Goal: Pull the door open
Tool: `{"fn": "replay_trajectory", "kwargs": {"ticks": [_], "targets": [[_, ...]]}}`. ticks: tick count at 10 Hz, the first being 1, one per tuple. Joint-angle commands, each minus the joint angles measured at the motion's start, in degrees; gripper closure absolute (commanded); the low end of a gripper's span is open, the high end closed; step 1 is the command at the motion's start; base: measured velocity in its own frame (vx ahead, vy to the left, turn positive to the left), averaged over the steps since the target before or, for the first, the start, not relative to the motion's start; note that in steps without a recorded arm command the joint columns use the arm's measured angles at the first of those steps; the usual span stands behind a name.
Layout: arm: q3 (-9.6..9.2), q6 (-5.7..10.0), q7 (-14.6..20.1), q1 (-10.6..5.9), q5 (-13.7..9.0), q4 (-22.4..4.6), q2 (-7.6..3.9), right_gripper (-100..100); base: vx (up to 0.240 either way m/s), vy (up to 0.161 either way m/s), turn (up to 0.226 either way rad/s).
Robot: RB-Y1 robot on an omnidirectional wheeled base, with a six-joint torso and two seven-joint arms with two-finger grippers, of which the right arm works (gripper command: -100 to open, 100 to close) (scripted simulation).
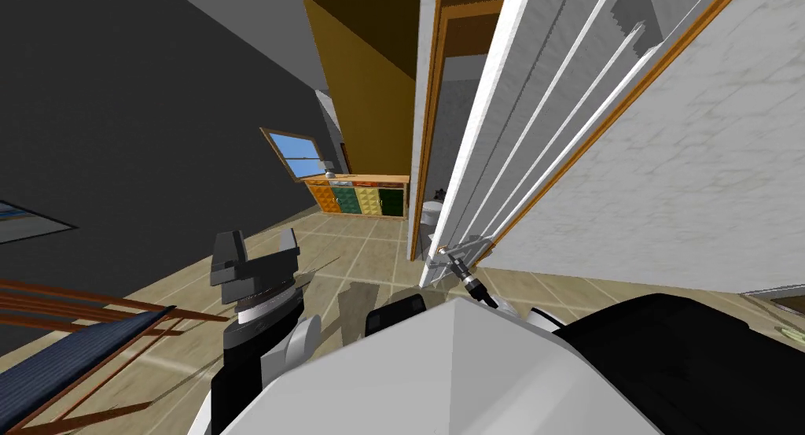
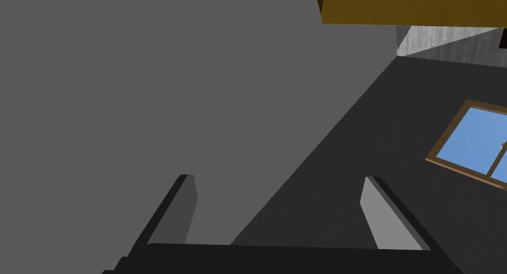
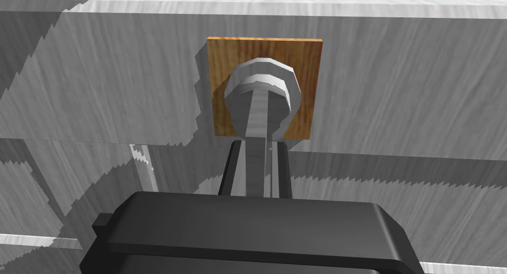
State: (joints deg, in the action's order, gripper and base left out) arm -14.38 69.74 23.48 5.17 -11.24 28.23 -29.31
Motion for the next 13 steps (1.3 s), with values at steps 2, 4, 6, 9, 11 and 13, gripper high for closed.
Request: {"fn": "replay_trajectory", "kwargs": {"ticks": [2, 4, 6, 9, 11, 13], "targets": [[-0.06, 0.93, 0.23, 0.08, -0.25, -0.82, -0.15, 100, -0.140, -0.053, 0.128], [-0.52, 2.39, 0.55, 0.40, -0.44, -1.92, -0.35, 100, -0.206, -0.075, 0.197], [-0.91, 3.90, 0.87, 0.67, -0.69, -3.01, -0.64, 100, -0.236, -0.118, 0.243], [-1.24, 5.18, 1.14, 0.90, -0.89, -3.94, -0.89, 100, -0.166, -0.064, 0.112], [-1.61, 6.57, 1.43, 1.15, -1.12, -4.95, -1.16, 100, -0.202, -0.069, 0.181], [-1.71, 6.98, 1.52, 1.22, -1.19, -5.26, -1.24, 100, -0.124, -0.034, 0.070]]}}
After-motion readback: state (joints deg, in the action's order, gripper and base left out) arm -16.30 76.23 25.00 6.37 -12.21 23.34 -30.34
